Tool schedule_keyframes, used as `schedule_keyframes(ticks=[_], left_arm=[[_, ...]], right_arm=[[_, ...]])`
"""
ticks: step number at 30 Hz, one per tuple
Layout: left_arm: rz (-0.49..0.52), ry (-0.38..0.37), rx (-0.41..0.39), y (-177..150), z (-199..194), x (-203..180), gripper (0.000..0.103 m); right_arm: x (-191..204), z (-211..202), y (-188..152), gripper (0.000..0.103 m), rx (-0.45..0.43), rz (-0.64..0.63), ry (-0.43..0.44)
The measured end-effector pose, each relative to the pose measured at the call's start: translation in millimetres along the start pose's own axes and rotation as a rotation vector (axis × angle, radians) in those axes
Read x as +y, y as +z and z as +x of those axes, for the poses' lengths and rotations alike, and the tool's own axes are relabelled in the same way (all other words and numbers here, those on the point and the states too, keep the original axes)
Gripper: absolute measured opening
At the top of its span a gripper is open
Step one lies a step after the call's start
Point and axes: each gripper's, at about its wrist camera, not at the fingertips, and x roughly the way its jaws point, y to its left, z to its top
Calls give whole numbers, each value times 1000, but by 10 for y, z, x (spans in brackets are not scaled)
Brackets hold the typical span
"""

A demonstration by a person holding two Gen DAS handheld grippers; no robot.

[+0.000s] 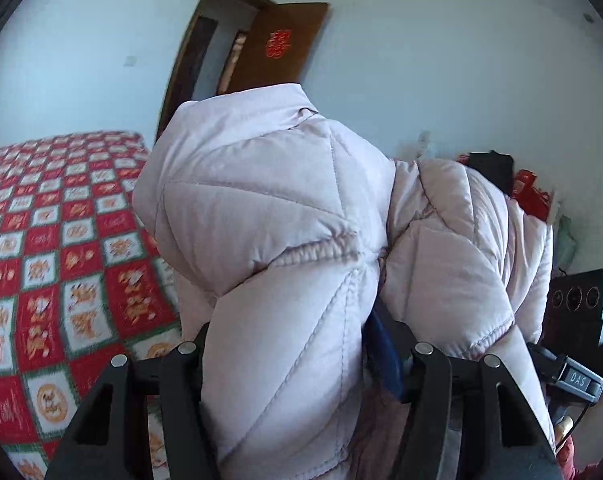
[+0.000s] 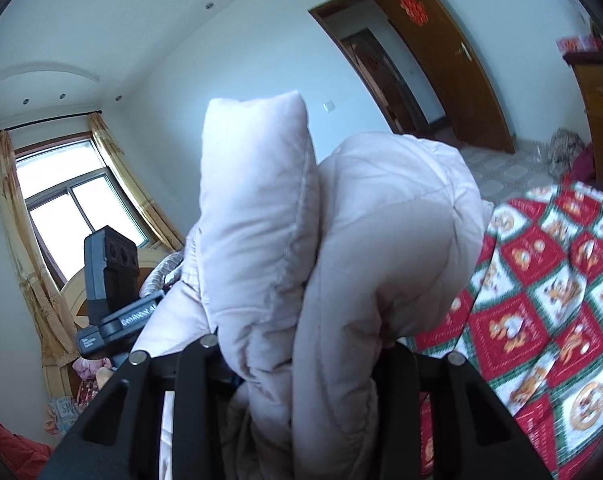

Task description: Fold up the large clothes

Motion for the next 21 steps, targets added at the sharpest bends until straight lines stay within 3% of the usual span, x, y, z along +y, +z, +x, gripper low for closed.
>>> schedule_keyframes(ticks=[8, 11, 16, 21], left_arm=[[11, -177, -76, 545, 146, -358, 61], [-4, -213, -81, 646, 310, -411, 61], [-46, -167, 1, 500, 750, -231, 61], [-63, -21, 135, 232, 1353, 100, 61]], right_arm=[[204, -526, 633, 40, -126, -148, -114], [151, -563, 793, 40, -127, -175, -160], [-205, -322, 756, 40, -56, -125, -176], [-849, 188, 376, 40, 17, 26, -143]])
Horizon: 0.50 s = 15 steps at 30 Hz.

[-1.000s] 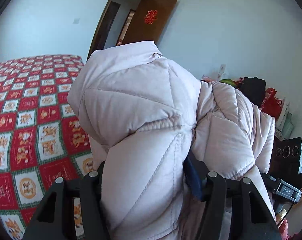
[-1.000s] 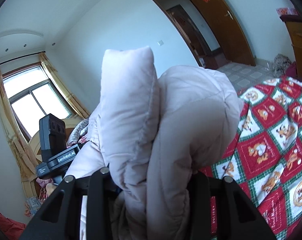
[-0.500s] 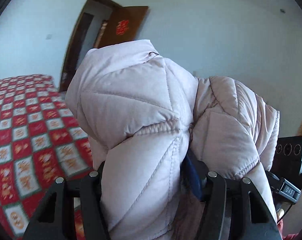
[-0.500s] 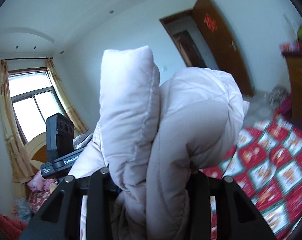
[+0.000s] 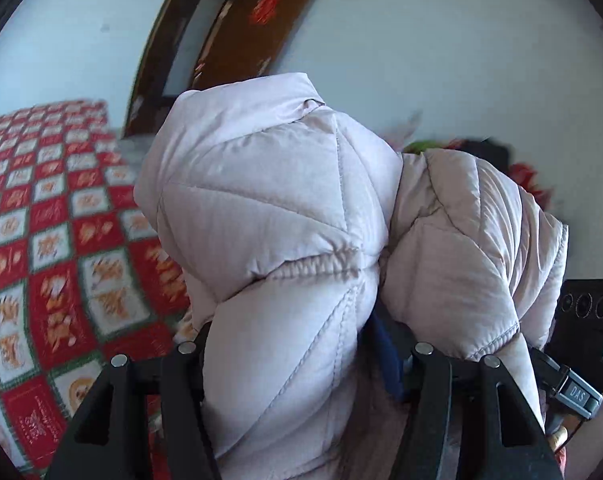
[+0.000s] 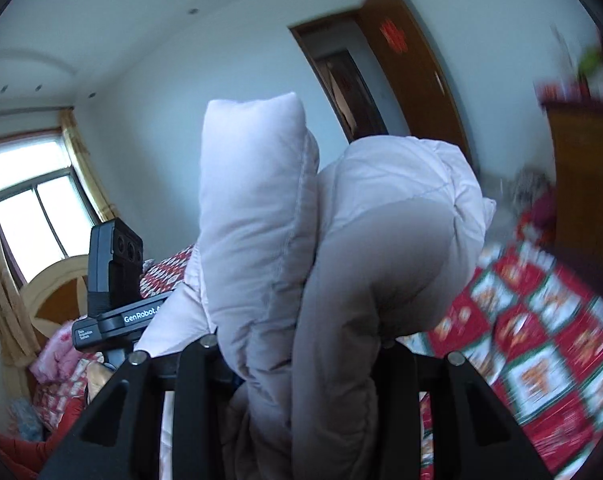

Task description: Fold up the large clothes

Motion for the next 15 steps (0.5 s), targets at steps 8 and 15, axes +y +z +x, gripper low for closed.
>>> schedule_keyframes(ticks=[8, 15], left_arm=[[39, 181, 85, -144, 560, 269, 61], [-18, 291, 113, -187, 808, 447, 72]], right_arm=[[-729, 573, -331, 40, 126, 161, -38], [-1097, 860, -442, 44, 239, 219, -85]])
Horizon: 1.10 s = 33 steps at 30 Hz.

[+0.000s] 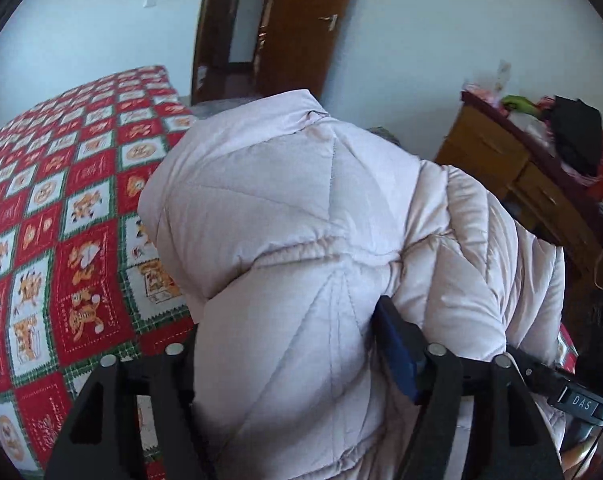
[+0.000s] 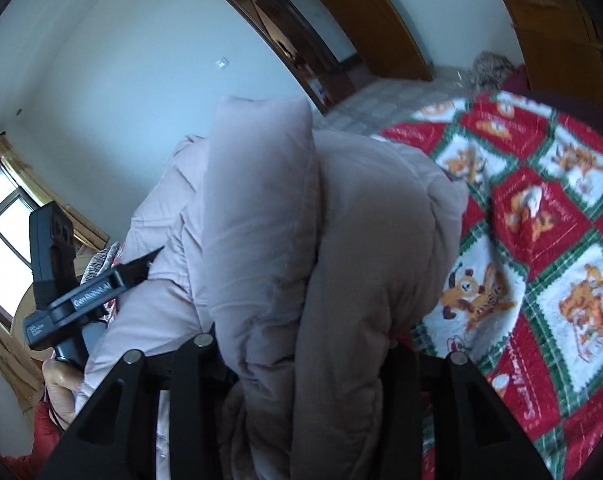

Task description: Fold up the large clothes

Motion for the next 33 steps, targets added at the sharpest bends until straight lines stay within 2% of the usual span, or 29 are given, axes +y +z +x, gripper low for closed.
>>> schedule_keyframes(ticks=[4, 7, 13, 15, 17, 19, 21, 25, 27, 29, 31, 33], left_arm=[[1, 56, -5, -23, 109, -25, 77], [-7, 103, -14, -57, 194, -52, 84], [-35, 142, -4, -126, 260, -35, 87], [-34, 138, -3, -164, 243, -37, 87], [-32, 134, -8, -212, 209, -44, 87], [-21, 140, -14, -222, 201, -55, 87], [-8, 150, -17, -224, 193, -68, 87], [-7, 149, -21, -244, 183, -37, 87], [0, 152, -22, -249, 186, -42, 87], [9, 163, -24, -247, 189, -59, 87], [14, 171, -27, -248, 188, -73, 87], [20, 178, -28, -245, 189, -83, 87]], right_arm=[[-167, 98, 13, 49, 21, 48, 32], [-185, 123, 61, 51, 28, 31, 22], [-105, 22, 66, 53, 48, 3, -2], [-58, -24, 38, 58, 35, -11, -31], [-29, -122, -23, 72, 18, -8, -79], [1, -225, -51, 75, -3, 1, -108], [60, -397, -114, 76, -24, -11, -153], [348, -765, -77, 75, -114, -130, -290], [463, -899, 44, 70, -165, -179, -357], [582, -919, 253, 55, -197, -218, -398], [700, -779, 459, 48, -183, -242, -402], [794, -548, 622, 47, -139, -257, -420]])
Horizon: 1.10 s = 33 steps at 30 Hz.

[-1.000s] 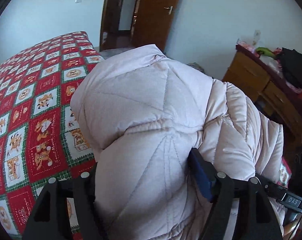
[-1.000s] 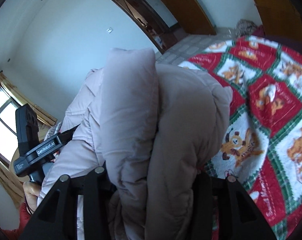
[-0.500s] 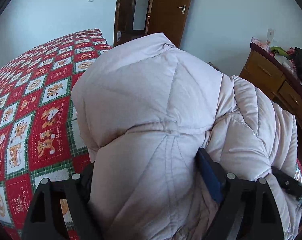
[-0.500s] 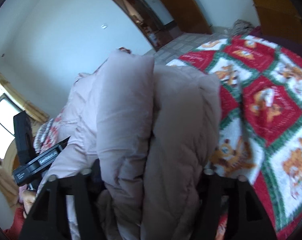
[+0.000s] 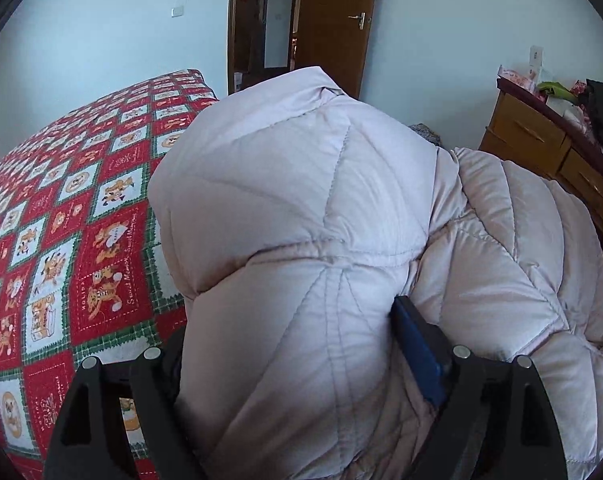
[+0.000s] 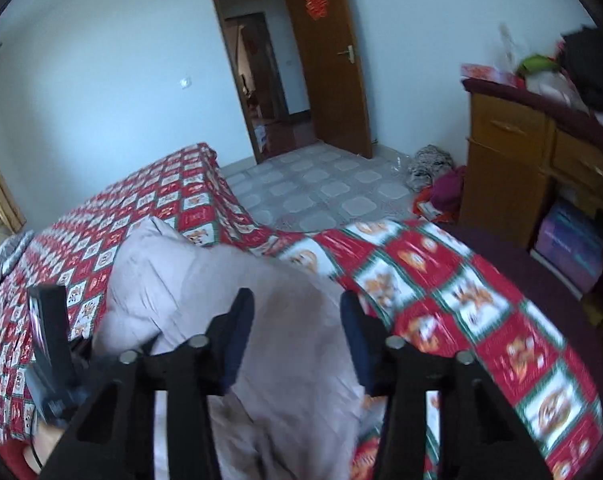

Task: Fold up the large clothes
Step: 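Lower the jacket bundle onto the quilt and open both grippers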

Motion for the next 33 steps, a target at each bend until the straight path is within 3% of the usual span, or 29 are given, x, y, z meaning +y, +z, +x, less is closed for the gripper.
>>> schedule_keyframes(ticks=[2, 4, 6, 13, 16, 22, 25, 27, 29, 31, 33], left_arm=[[9, 7, -2, 1, -5, -10, 87], [20, 12, -6, 5, -10, -21, 87], [20, 6, -7, 8, -7, -10, 87], [-3, -9, 23, 78, 95, 56, 103], [-59, -84, 61, 101, 209, 178, 103], [-23, -21, 24, 91, 137, 69, 103], [-48, -66, 54, 80, 38, 150, 102], [-71, -86, 71, 46, -110, 245, 102], [-53, -63, 55, -2, -291, 280, 102], [-24, -28, 24, -56, -472, 280, 102], [-16, -9, -11, -111, -637, 285, 102]], right_arm=[[120, 327, 68, 47, 59, -18, -28], [171, 581, -50, 46, 144, -25, -129], [137, 732, -260, 46, 198, 17, -149], [-65, 753, -647, 46, 109, 67, -138], [-24, 779, -675, 46, 86, 62, -172], [-23, 849, -656, 46, 90, 82, -164], [38, 827, -625, 46, 81, 60, -189], [61, 770, -635, 51, 67, 50, -224], [0, 689, -627, 76, 67, 82, -270], [-65, 540, -633, 87, 50, 119, -250], [-81, 324, -672, 89, 16, 132, -223]])
